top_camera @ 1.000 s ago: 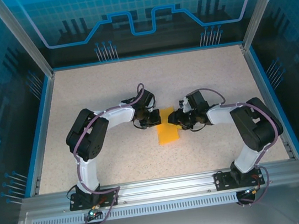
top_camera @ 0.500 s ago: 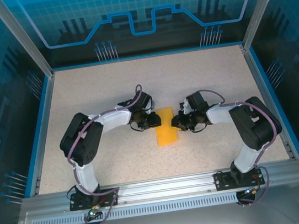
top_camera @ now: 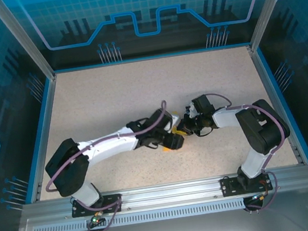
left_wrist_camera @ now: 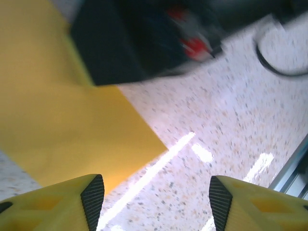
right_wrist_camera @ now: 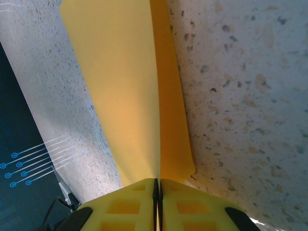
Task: Fold a paper plane with a square sheet of paper (pick it up from the middle)
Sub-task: Third fold the triangle at the center of the table.
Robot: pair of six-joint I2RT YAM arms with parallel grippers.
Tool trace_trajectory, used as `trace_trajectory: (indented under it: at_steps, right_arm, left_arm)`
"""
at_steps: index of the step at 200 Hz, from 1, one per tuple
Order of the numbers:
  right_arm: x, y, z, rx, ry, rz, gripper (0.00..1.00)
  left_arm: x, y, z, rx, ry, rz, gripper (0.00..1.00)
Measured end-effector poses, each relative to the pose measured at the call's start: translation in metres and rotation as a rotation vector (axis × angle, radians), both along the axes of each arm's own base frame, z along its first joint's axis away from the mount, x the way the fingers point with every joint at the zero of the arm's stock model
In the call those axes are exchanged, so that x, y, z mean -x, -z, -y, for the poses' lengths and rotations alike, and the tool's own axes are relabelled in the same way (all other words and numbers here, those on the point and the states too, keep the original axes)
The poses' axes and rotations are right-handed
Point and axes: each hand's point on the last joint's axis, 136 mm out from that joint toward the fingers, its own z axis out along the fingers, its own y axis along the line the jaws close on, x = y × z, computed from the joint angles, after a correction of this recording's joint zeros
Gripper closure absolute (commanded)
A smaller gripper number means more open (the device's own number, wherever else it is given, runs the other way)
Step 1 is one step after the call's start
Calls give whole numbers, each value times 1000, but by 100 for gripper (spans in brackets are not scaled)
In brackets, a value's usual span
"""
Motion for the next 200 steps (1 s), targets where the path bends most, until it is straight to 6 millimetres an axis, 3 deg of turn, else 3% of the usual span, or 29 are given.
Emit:
trace_trajectory:
  at_steps: [32,68,106,127,200]
  right_arm:
    - [1,0,-1,-8,-1,-12,88]
    - [2,1,-2,-13,-2,-22,88]
    - [-1,-1,-3,-17,-3,-18,88]
    - [-2,-2,-4,-19,-3,-14,88]
    - [0,1,-3,-12,-1,-30,84]
  left_arm:
    - [19,16,11,-103,59,97,35]
    - [15,41,4,-239,50,179,35]
    - [5,45,2,-291,31,236,39]
    - [2,43,3,-296,33,256,46]
    - [-2,41,2,-311,24,288,95]
